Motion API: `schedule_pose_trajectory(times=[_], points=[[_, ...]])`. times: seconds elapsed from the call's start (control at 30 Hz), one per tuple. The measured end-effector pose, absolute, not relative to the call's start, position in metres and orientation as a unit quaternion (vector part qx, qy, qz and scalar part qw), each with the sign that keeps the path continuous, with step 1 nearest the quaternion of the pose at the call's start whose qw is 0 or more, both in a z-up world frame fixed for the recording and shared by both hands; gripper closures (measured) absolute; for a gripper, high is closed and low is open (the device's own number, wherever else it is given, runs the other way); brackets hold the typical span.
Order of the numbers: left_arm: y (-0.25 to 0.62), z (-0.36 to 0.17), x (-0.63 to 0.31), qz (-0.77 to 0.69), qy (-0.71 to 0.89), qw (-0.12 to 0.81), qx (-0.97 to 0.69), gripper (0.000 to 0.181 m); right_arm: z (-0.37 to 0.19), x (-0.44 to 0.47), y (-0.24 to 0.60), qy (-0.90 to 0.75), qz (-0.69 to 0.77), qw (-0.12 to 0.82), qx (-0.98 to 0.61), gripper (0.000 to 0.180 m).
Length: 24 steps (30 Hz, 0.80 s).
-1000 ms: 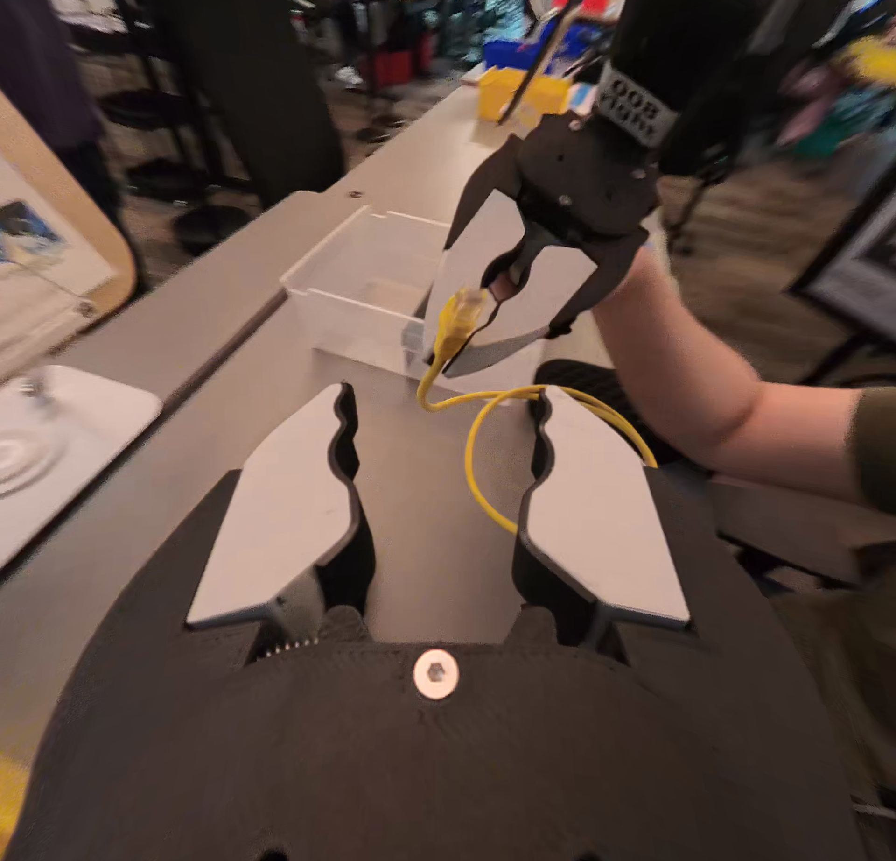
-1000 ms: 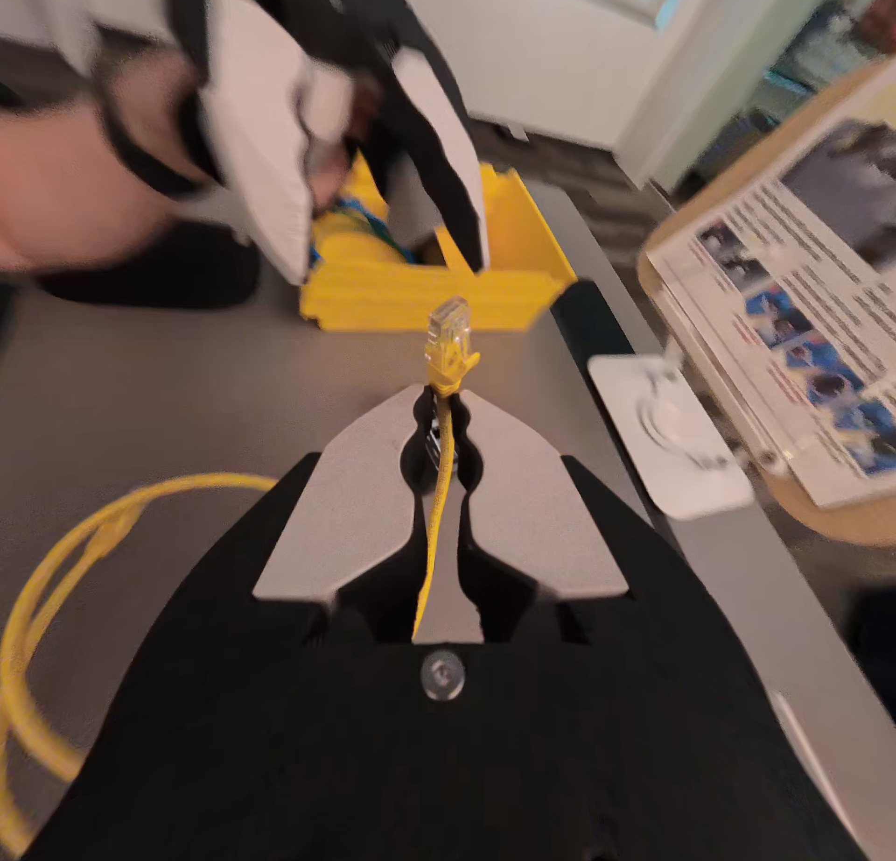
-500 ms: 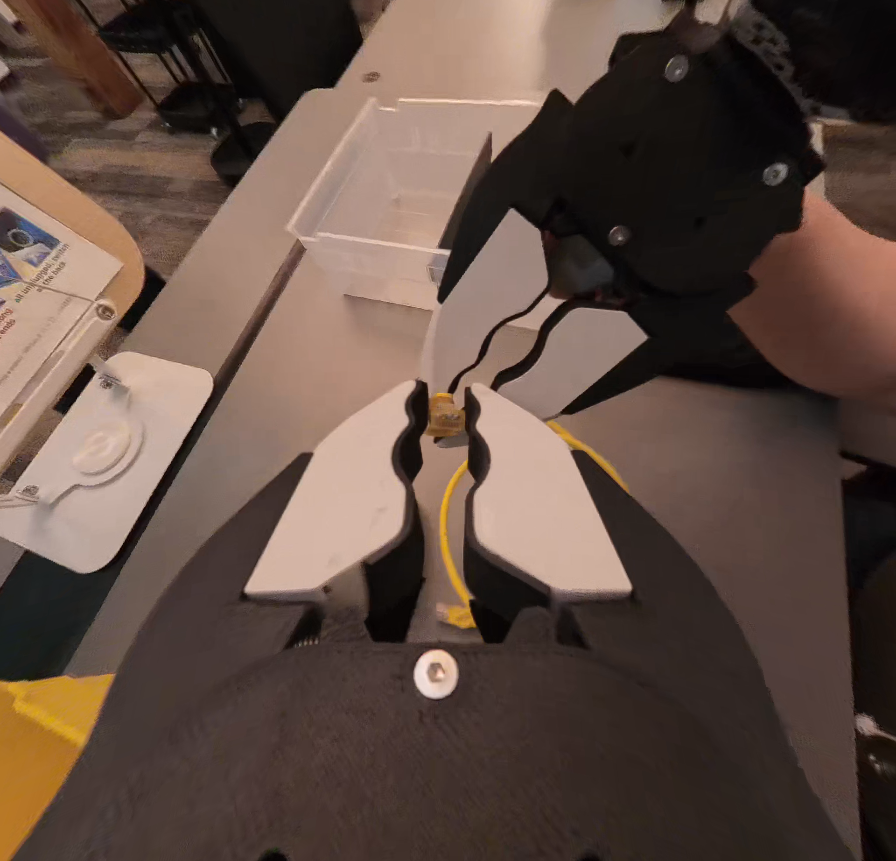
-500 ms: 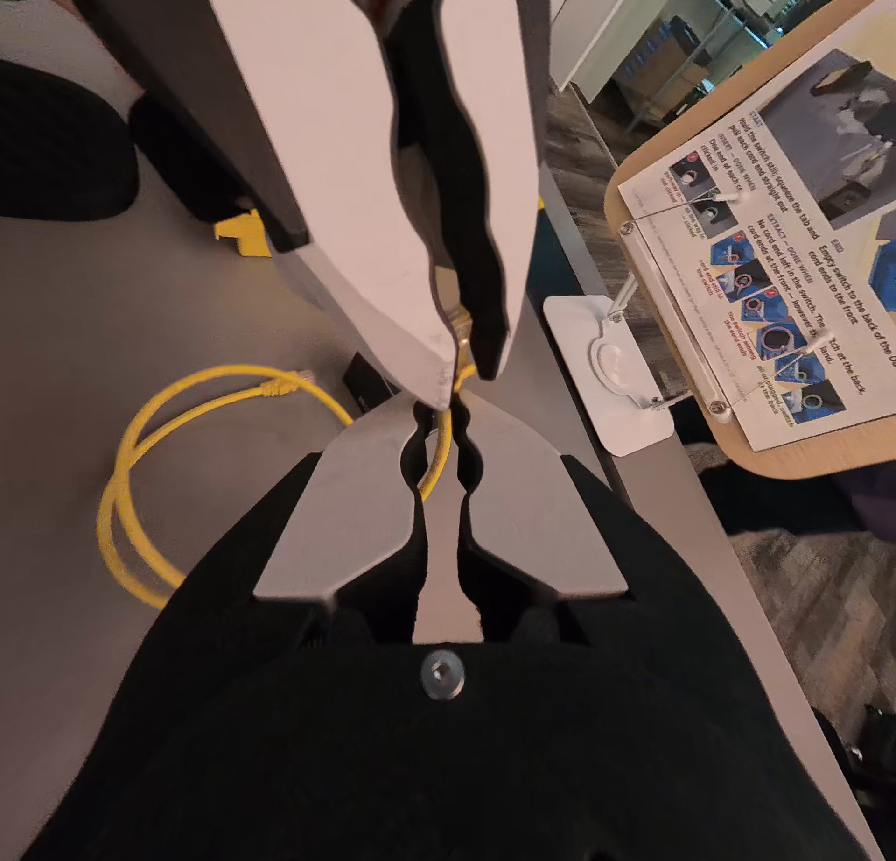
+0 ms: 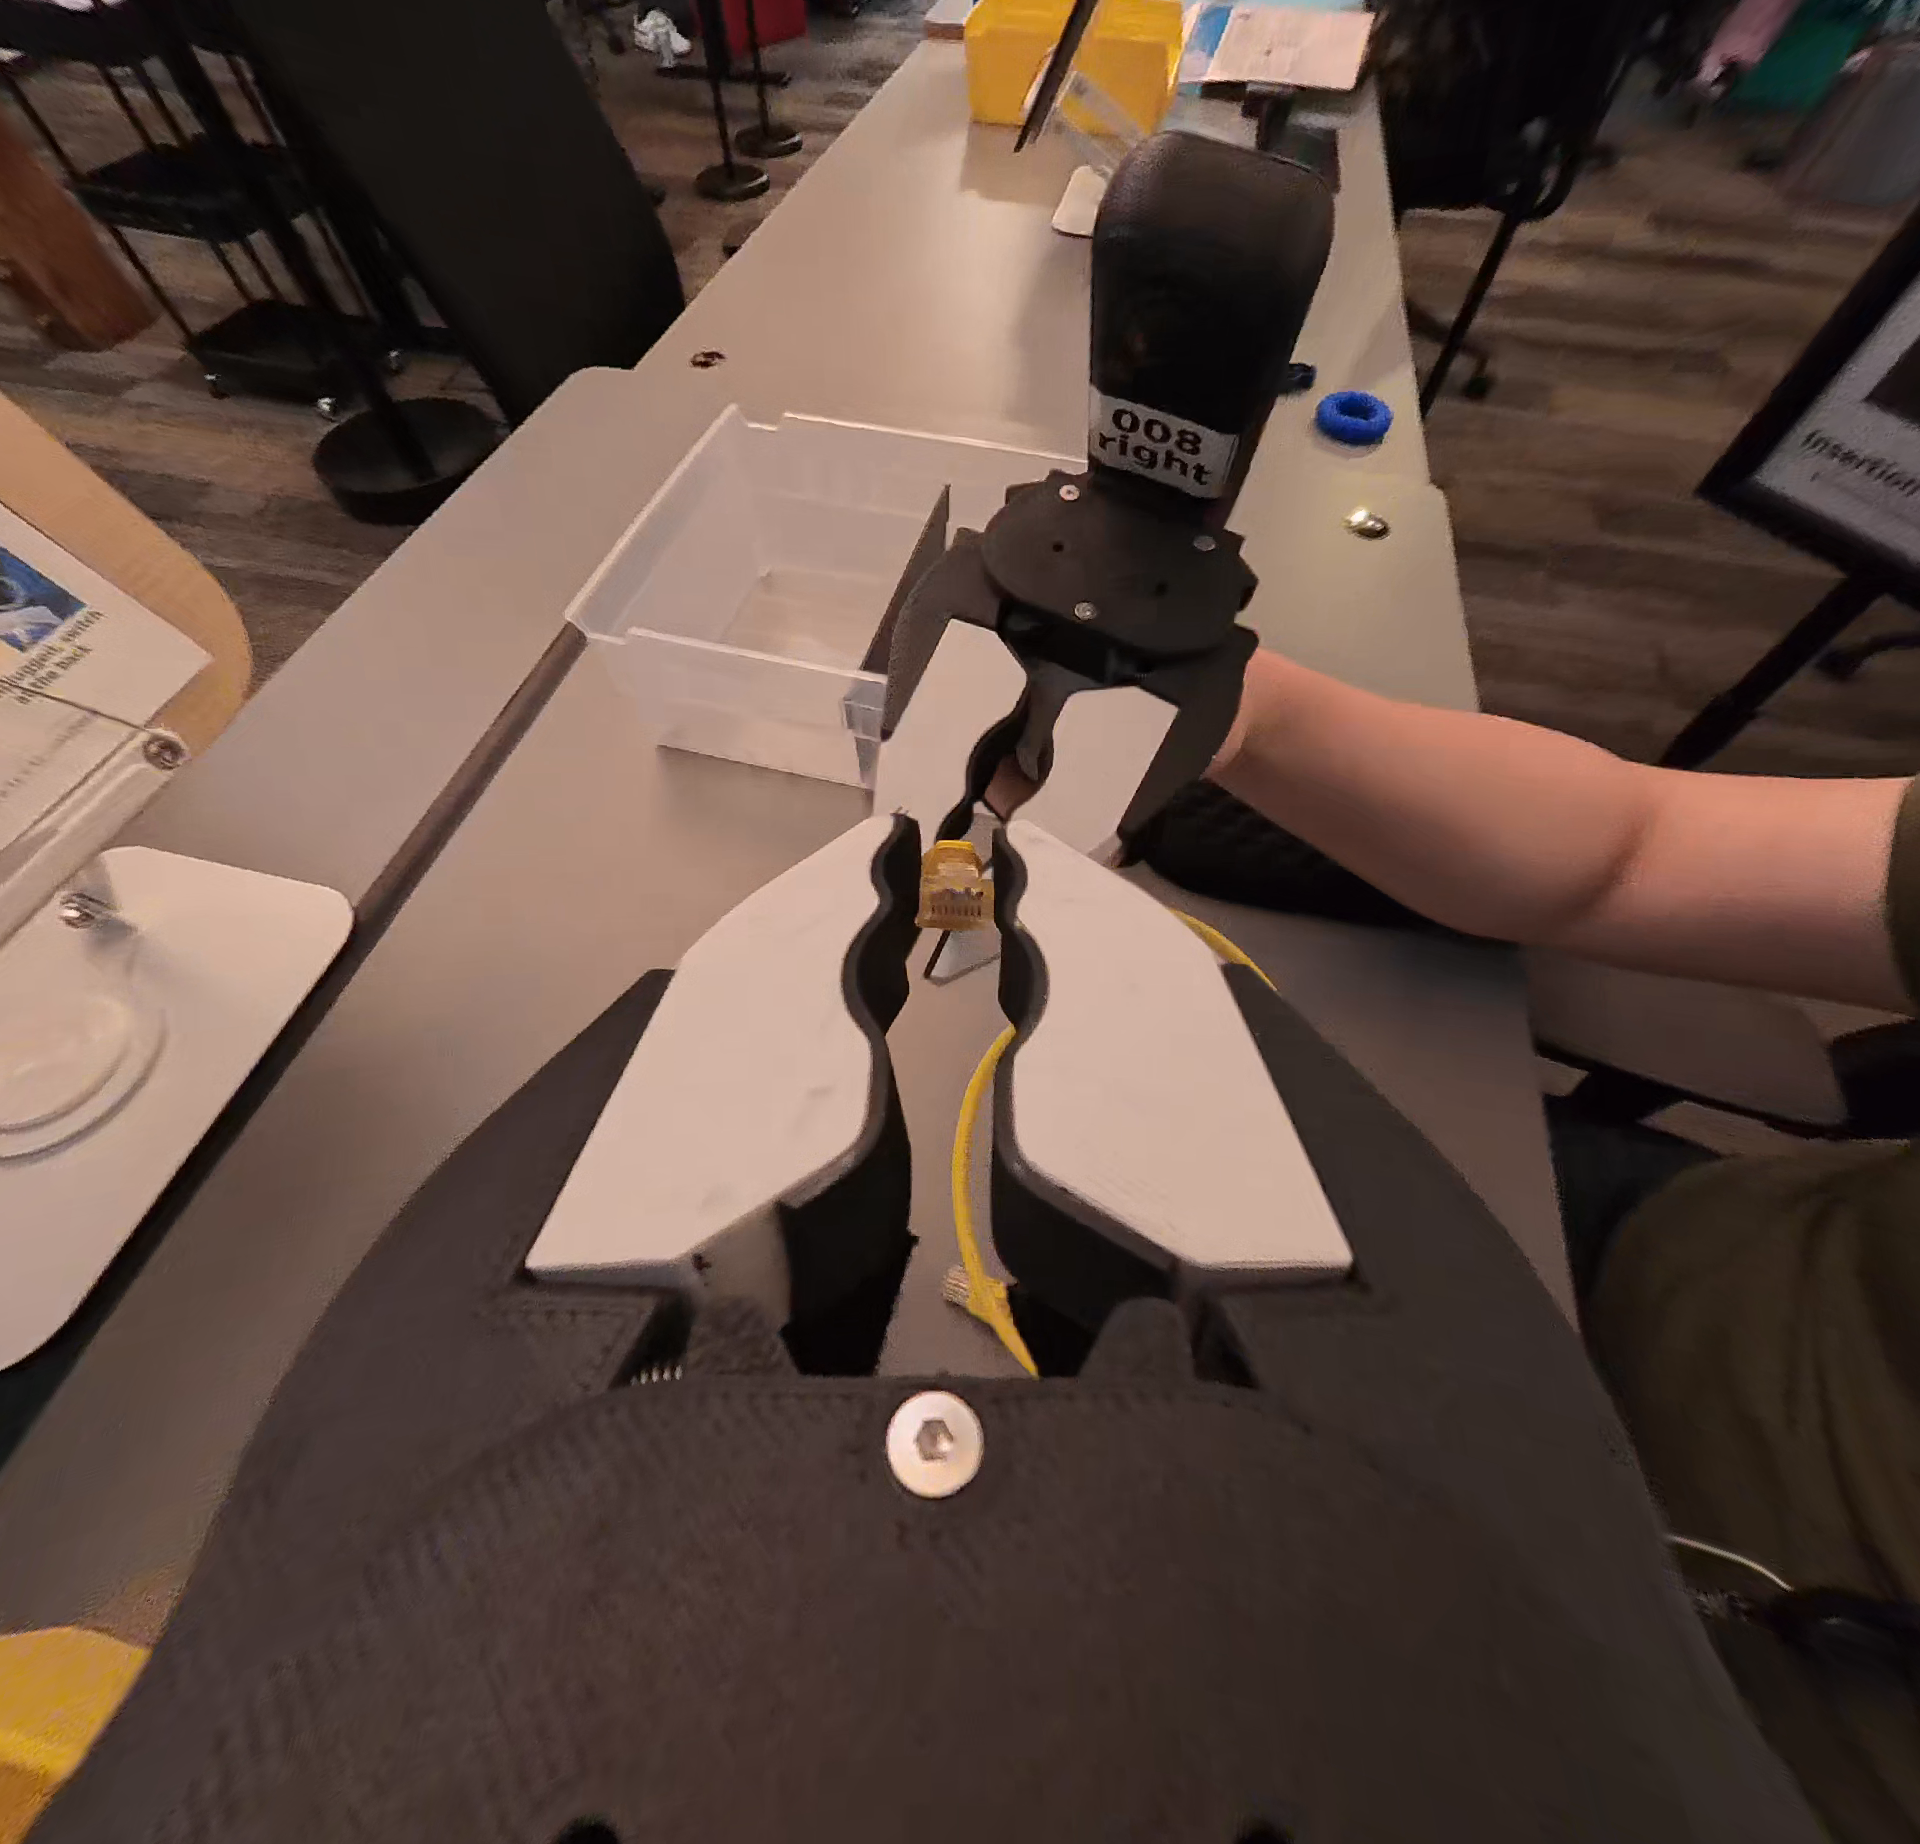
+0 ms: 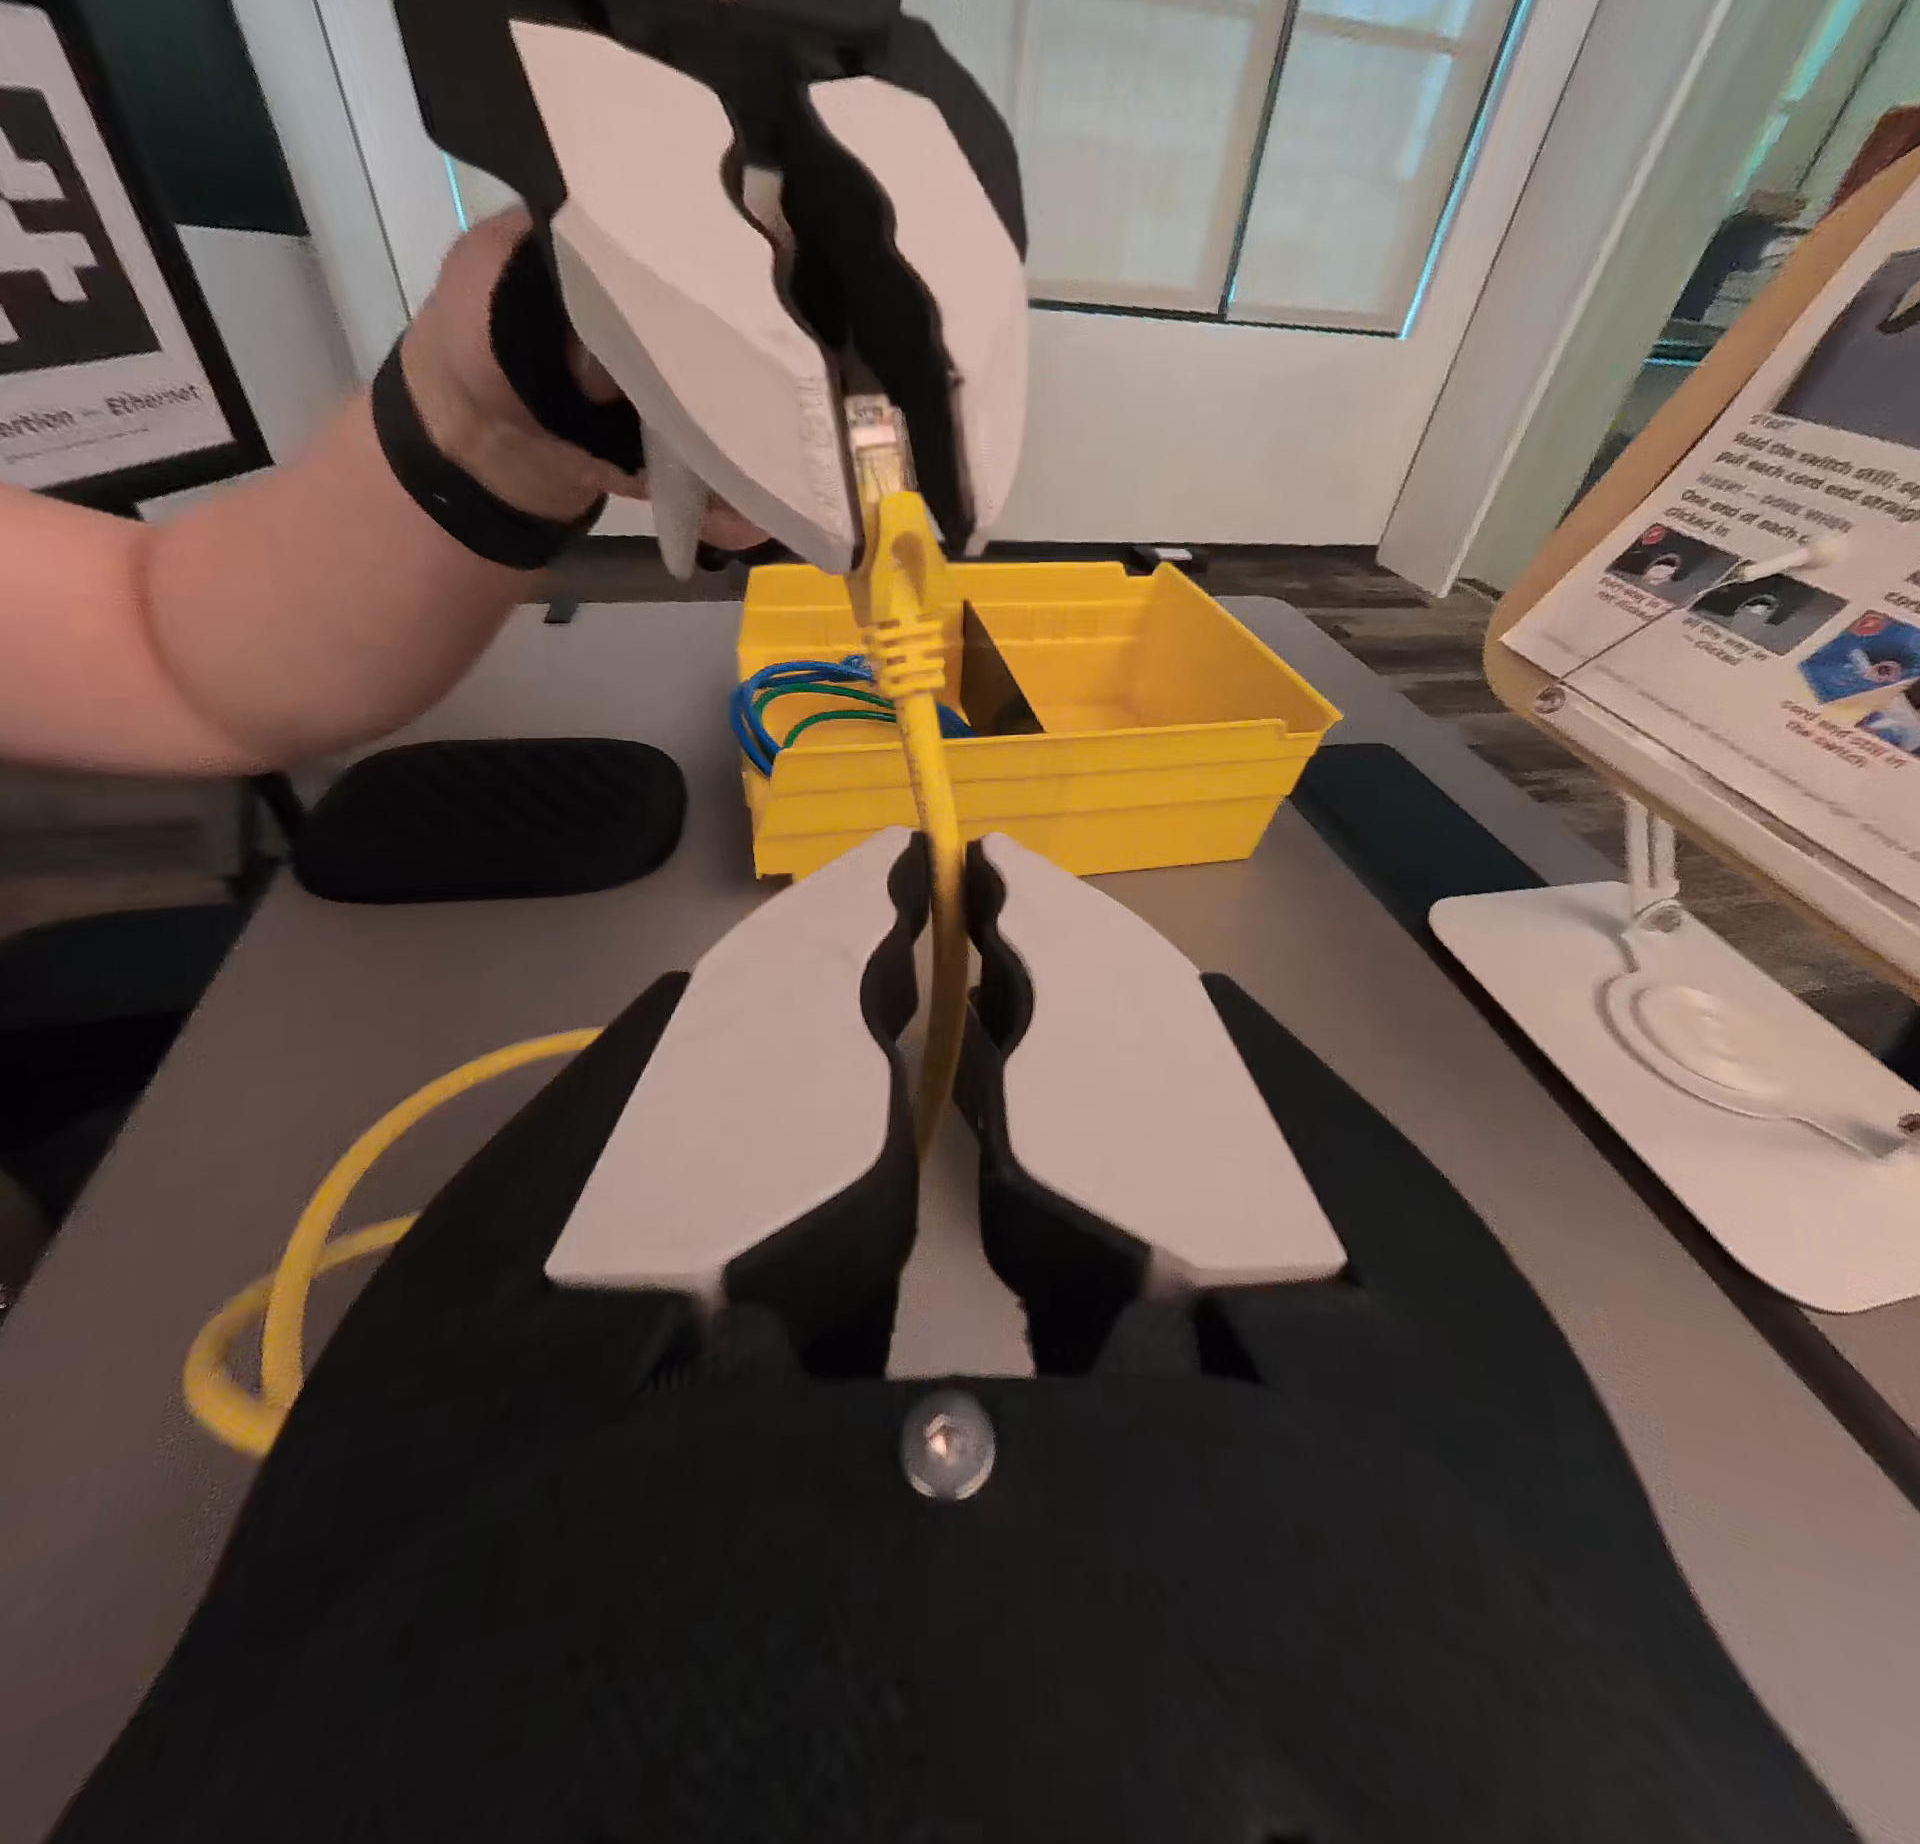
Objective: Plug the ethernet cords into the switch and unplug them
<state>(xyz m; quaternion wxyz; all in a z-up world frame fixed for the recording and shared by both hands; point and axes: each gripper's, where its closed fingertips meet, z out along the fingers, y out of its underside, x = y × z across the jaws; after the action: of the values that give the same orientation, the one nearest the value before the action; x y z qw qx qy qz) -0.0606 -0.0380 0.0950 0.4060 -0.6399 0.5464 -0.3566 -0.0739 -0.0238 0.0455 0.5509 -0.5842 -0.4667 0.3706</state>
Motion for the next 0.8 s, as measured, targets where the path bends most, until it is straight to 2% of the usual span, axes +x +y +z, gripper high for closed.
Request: schedule_pose_trajectory(times=[0.1, 0.17, 0.43, 0.6, 0.73, 0.77, 0.8], points=[[-0.033, 0.087, -0.063, -0.350, 0.546, 0.400, -0.648, 0.167, 0.037, -0.073, -0.016, -0.479, 0.311, 0.547, -0.612, 0.174], [-0.031, 0.083, -0.061, -0.346, 0.547, 0.402, -0.648, 0.156, 0.034, -0.072, -0.011, -0.479, 0.268, 0.551, -0.628, 0.174], [-0.025, 0.066, -0.062, -0.254, 0.589, 0.427, -0.638, 0.165, 0.032, -0.068, -0.009, -0.497, 0.207, 0.536, -0.650, 0.174], [-0.037, 0.079, -0.064, -0.303, 0.591, 0.442, -0.603, 0.167, 0.043, -0.076, -0.027, -0.516, 0.281, 0.540, -0.603, 0.173], [-0.042, 0.086, -0.068, -0.354, 0.577, 0.445, -0.586, 0.167, 0.058, -0.078, -0.037, -0.487, 0.397, 0.558, -0.542, 0.156], [-0.043, 0.087, -0.069, -0.367, 0.574, 0.446, -0.581, 0.167, 0.061, -0.078, -0.038, -0.473, 0.428, 0.555, -0.534, 0.159], [-0.046, 0.088, -0.070, -0.380, 0.573, 0.445, -0.574, 0.167, 0.061, -0.078, -0.039, -0.466, 0.449, 0.546, -0.532, 0.169]])
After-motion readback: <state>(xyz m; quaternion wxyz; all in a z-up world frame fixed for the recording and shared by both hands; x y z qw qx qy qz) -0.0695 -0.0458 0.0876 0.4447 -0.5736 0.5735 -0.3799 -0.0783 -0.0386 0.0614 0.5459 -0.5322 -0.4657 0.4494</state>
